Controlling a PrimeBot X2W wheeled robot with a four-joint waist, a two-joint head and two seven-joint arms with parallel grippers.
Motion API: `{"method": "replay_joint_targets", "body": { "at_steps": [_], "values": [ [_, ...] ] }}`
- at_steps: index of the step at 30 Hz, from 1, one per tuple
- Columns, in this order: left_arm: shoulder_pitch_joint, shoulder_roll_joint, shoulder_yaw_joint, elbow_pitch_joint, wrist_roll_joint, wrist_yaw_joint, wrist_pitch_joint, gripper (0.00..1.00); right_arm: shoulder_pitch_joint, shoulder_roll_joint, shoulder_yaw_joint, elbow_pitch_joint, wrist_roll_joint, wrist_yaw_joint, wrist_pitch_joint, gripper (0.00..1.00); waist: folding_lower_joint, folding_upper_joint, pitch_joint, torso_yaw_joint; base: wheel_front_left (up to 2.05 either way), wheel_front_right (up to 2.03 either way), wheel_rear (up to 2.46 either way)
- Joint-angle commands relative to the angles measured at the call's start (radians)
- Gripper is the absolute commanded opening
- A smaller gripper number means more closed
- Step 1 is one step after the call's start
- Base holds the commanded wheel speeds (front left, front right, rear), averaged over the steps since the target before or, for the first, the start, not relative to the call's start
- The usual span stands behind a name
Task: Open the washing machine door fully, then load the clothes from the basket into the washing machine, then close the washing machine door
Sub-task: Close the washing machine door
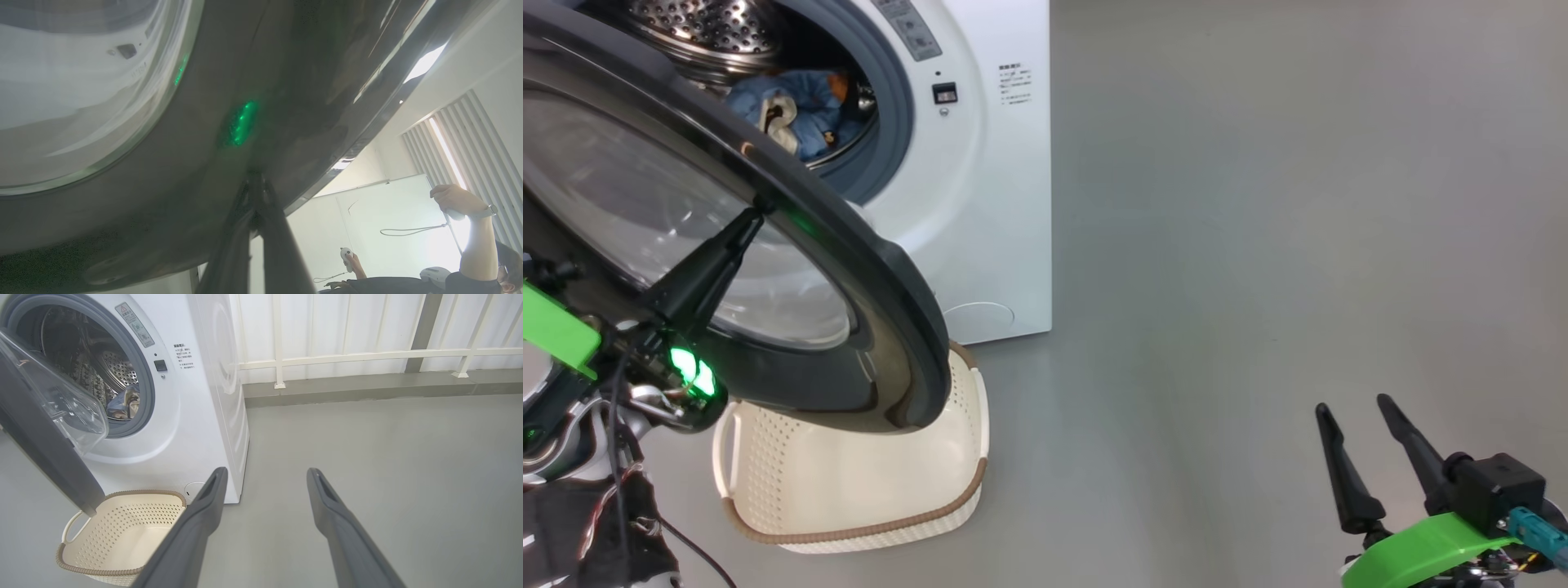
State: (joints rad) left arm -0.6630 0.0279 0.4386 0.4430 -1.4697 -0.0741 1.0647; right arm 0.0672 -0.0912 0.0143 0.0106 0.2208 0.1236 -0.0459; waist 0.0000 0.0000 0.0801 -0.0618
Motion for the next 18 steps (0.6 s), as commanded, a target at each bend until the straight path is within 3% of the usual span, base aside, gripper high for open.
{"method": "replay_joint_targets", "body": {
  "at_steps": [1, 10, 11, 12, 13, 18],
  "values": [
    [-0.028, 0.031, 0.022, -0.021, -0.011, -0.011, -0.003, 0.0, -0.022, -0.009, 0.01, -0.023, 0.004, 0.007, -0.013, 1.0, 0.0, 0.0, -0.001, 0.009, 0.0, 0.0, 0.0],
    [0.07, 0.032, 0.059, -0.103, 0.014, -0.043, -0.072, 0.0, 0.002, 0.002, -0.016, -0.014, -0.002, 0.007, -0.026, 1.0, 0.0, 0.0, -0.026, 0.055, 0.0, 0.0, 0.0],
    [0.087, 0.032, 0.058, -0.12, 0.025, -0.047, -0.09, 0.33, 0.006, 0.003, -0.02, -0.013, -0.003, 0.007, -0.026, 1.0, 0.0, 0.0, -0.031, 0.061, 0.0, 0.0, 0.0],
    [0.105, 0.03, 0.06, -0.135, 0.03, -0.05, -0.108, 0.82, 0.01, 0.004, -0.023, -0.013, -0.004, 0.007, -0.027, 1.0, 0.0, 0.0, -0.036, 0.066, 0.0, 0.0, 0.0],
    [0.123, 0.028, 0.059, -0.151, 0.033, -0.052, -0.126, 1.0, 0.014, 0.005, -0.026, -0.012, -0.005, 0.007, -0.027, 1.0, 0.0, 0.0, -0.042, 0.071, 0.0, 0.0, 0.0],
    [0.242, 0.025, 0.012, -0.309, 0.112, -0.056, -0.263, 1.0, 0.029, 0.005, -0.036, -0.015, -0.006, 0.007, -0.029, 1.0, 0.0, 0.0, -0.072, 0.086, 0.0, 0.0, 0.0]
  ]
}}
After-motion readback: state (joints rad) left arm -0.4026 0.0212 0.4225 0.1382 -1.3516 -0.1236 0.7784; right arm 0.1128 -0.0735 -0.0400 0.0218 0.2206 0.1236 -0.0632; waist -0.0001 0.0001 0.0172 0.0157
